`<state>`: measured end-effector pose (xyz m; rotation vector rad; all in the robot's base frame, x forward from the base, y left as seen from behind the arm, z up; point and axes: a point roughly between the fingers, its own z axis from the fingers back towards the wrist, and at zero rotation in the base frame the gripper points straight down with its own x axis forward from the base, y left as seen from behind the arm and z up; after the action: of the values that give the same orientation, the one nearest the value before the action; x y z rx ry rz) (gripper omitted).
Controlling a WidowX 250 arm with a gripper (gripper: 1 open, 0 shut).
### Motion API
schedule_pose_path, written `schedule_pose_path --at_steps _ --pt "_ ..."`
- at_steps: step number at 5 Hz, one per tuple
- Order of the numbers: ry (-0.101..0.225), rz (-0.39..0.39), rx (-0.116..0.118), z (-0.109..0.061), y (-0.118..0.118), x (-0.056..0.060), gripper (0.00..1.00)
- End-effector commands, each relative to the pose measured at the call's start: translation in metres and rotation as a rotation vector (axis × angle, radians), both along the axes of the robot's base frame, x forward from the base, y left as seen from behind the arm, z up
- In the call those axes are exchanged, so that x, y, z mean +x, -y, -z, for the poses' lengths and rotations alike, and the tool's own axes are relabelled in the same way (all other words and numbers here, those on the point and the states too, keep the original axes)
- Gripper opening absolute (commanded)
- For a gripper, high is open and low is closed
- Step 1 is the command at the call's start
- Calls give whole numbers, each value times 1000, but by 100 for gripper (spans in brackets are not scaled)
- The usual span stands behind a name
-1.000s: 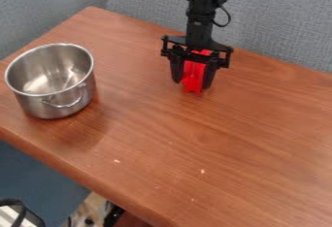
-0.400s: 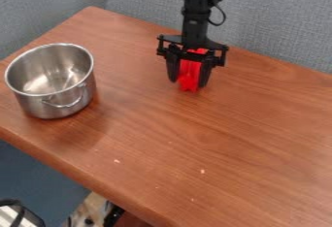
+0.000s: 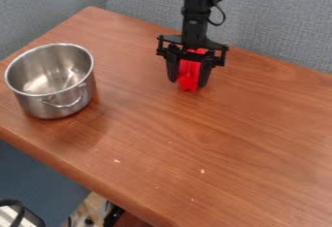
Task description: Put the red object in the metal pot
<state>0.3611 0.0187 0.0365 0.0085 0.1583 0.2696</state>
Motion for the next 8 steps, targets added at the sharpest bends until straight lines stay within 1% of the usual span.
schedule_pose_path --at_steps 1,8 --pt "28 -21 4 -9 -9 4 0" --pt "31 -35 0 -14 -11 3 0"
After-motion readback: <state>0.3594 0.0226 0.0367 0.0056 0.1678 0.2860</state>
